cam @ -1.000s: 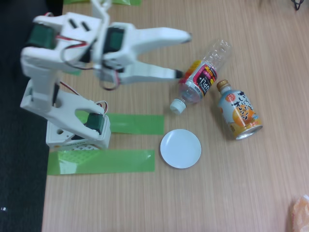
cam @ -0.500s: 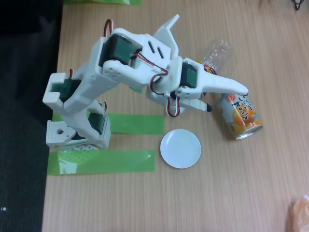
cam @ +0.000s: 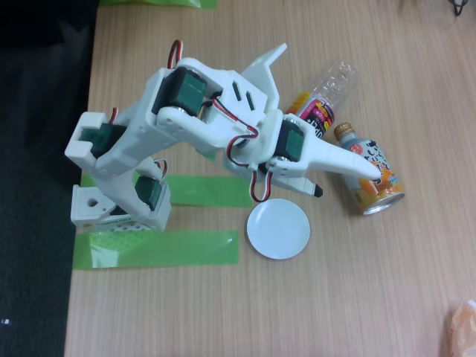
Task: Pick up the plastic bottle and stand it up on the white place
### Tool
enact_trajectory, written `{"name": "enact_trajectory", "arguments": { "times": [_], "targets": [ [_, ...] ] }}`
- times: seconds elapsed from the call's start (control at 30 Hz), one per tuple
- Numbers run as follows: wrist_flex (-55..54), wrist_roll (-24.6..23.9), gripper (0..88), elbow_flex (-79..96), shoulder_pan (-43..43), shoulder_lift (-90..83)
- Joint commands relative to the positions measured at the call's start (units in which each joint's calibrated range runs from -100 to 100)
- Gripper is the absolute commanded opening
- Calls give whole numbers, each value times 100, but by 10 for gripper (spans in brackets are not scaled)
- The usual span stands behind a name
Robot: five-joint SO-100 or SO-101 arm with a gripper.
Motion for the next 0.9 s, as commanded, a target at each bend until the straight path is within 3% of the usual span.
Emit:
{"name": "enact_trajectory", "arguments": {
  "times": [0.0,0.63,0.87],
  "targets": [
    [25,-24,370,3,40,-85],
    [77,13,370,12,32,-85],
    [472,-24,370,212,-457,-93]
  ]
}}
